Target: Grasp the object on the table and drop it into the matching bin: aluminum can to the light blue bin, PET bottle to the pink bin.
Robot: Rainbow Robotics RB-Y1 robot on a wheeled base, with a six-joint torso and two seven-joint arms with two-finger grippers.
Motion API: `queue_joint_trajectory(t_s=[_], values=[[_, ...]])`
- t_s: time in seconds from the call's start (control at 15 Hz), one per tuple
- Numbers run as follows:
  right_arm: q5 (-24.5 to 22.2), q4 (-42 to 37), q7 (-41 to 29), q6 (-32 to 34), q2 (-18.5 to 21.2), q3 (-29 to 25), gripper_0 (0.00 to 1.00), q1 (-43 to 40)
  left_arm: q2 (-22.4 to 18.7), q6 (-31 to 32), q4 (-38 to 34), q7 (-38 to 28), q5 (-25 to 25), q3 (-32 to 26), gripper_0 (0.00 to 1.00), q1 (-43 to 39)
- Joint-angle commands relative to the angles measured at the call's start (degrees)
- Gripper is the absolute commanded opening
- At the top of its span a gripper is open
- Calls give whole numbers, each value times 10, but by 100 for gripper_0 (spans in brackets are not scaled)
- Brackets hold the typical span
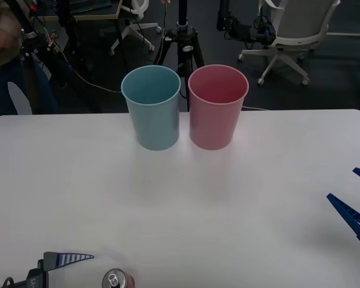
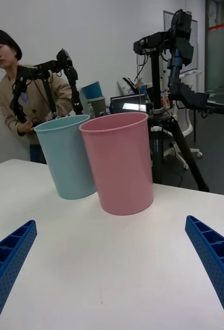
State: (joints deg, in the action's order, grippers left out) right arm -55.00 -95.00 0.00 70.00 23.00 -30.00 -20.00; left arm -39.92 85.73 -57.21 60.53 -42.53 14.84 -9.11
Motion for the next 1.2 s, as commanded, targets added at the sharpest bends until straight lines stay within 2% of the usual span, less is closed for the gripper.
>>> queue_joint_trajectory(t_s=[0.07, 0.67, 1.2], values=[[0, 0, 0, 0, 0, 0, 100, 0, 21, -11, 0, -2, -16, 0, 100, 3], [0, 0, 0, 0, 0, 0, 100, 0, 76, -40, -1, -19, -50, 0, 100, 17], [0, 0, 0, 0, 0, 0, 100, 0, 89, -48, -6, -49, -65, 0, 100, 21]])
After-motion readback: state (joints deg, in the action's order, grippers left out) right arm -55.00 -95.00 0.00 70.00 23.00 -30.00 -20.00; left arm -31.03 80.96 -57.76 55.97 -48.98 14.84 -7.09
